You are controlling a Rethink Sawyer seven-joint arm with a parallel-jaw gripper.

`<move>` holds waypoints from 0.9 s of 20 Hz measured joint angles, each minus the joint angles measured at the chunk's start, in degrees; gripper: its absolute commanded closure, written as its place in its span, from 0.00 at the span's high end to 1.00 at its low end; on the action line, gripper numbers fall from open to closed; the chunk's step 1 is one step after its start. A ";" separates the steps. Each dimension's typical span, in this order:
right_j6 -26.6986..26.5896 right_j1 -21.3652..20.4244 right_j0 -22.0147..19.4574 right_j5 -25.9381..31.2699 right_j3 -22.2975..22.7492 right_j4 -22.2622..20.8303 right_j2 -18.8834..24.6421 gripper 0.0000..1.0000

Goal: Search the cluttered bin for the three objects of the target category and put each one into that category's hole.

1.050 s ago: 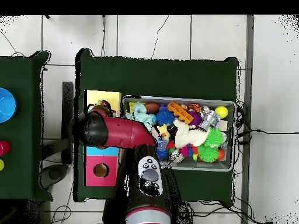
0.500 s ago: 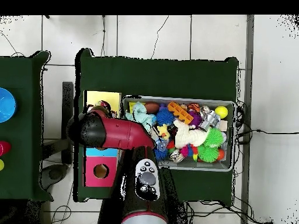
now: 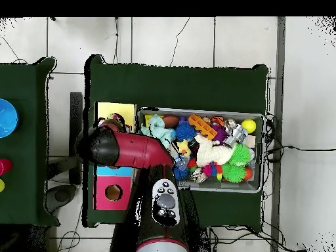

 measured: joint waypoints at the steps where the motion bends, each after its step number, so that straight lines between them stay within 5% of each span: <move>1: 0.00 0.00 0.00 0.00 0.01 0.02 0.00 1.00; 14: 0.00 -0.35 0.93 0.87 -0.12 0.35 -1.14 1.00; 18: 0.01 -1.60 2.80 5.86 -1.24 0.39 -3.66 1.00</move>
